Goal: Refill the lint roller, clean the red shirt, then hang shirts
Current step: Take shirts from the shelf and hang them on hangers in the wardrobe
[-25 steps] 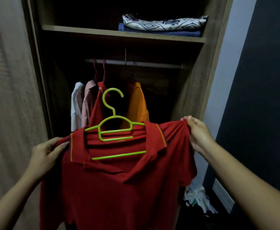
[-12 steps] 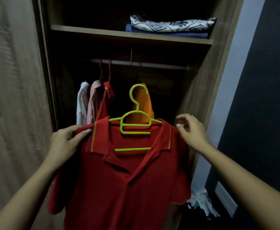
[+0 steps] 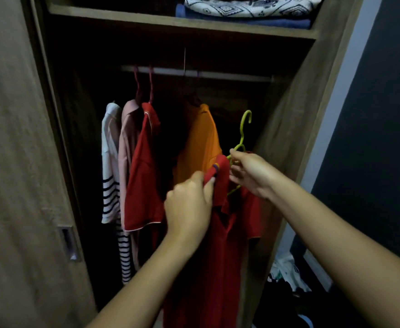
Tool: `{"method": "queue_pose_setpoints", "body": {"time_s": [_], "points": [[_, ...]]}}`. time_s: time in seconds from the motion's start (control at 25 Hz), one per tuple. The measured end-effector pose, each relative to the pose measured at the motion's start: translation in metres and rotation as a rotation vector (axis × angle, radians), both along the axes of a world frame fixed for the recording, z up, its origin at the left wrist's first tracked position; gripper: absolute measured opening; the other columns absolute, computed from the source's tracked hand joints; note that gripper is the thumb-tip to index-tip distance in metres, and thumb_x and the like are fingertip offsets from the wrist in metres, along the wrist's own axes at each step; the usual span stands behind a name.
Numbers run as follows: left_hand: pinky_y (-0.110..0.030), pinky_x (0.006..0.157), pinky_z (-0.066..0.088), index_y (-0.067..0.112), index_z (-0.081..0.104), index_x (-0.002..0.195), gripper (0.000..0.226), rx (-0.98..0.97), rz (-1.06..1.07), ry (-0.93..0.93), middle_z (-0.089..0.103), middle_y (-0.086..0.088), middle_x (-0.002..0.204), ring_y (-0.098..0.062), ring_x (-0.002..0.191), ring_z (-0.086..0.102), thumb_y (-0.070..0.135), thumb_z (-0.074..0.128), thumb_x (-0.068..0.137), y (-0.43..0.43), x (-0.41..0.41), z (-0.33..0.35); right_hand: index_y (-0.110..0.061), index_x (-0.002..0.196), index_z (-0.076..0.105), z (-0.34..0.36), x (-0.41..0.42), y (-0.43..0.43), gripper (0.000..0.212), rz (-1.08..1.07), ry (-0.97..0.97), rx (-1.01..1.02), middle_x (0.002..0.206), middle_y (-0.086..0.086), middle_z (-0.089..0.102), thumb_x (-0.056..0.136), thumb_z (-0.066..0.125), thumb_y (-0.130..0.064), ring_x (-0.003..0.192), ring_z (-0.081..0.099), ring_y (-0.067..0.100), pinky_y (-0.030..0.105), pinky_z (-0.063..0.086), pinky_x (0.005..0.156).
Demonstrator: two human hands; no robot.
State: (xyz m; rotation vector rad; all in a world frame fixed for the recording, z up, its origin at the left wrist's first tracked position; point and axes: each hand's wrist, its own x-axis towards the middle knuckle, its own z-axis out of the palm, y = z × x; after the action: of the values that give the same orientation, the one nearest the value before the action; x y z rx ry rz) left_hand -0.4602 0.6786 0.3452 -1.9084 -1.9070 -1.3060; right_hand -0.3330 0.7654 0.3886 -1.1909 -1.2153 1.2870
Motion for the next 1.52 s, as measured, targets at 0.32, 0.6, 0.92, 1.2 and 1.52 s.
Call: {"method": "queue_pose_setpoints", "body": {"time_s": [0.32,0.6,0.92,1.2,1.52], "points": [[-0.037,0.105,0.035,0.010,0.045,0.134,0.054,-0.070,-0.306,-0.275,0.052,-0.015,0.136,-0.031,0.127,0.046,0.045,0.038,0.095,0.087,-0.011,0.043,-0.014,0.081,0.060,0.018,0.028,0.057,0.017,-0.096,-0.198,-0.002,0.066,0.007,0.056,0.072,0.073,-0.021,0.053,0.053,0.015,0.025,0.043,0.057],[-0.030,0.115,0.008,-0.004,0.000,0.145,0.095,-0.242,-0.462,-0.432,0.001,-0.025,0.155,-0.033,0.145,0.003,0.034,0.062,0.085,0.219,0.002,0.084,-0.016,0.076,0.057,0.054,0.019,0.114,0.027,-0.206,-0.428,0.103,0.061,0.004,0.052,0.084,0.050,0.009,0.043,0.051,0.010,0.020,0.040,0.047],[-0.035,0.117,0.011,0.001,-0.021,0.142,0.083,-0.360,-0.599,-0.467,-0.006,-0.024,0.155,-0.033,0.145,0.000,-0.004,0.040,0.085,0.249,0.015,0.066,-0.012,0.112,0.054,0.094,0.020,0.168,0.031,-0.387,-0.957,0.263,0.092,0.003,0.056,0.086,0.063,-0.026,0.081,0.053,0.016,0.025,0.041,0.066],[-0.033,0.117,0.017,0.004,-0.023,0.142,0.085,-0.354,-0.679,-0.440,0.001,-0.019,0.157,-0.030,0.144,0.012,0.002,0.041,0.086,0.254,0.017,0.070,-0.002,0.114,0.055,0.108,-0.002,0.220,0.025,-0.393,-1.270,0.206,0.121,0.016,0.058,0.091,0.046,-0.006,0.110,0.057,0.029,0.032,0.045,0.085],[-0.019,0.111,0.003,0.010,-0.011,0.146,0.081,-0.166,-0.664,-0.298,-0.010,-0.007,0.158,-0.018,0.146,-0.002,0.026,0.048,0.093,0.225,-0.029,0.083,-0.009,0.123,0.052,0.099,-0.007,0.222,0.036,-0.428,-1.469,0.535,0.130,0.017,0.054,0.094,0.044,-0.029,0.119,0.052,0.032,0.034,0.043,0.095]]}}
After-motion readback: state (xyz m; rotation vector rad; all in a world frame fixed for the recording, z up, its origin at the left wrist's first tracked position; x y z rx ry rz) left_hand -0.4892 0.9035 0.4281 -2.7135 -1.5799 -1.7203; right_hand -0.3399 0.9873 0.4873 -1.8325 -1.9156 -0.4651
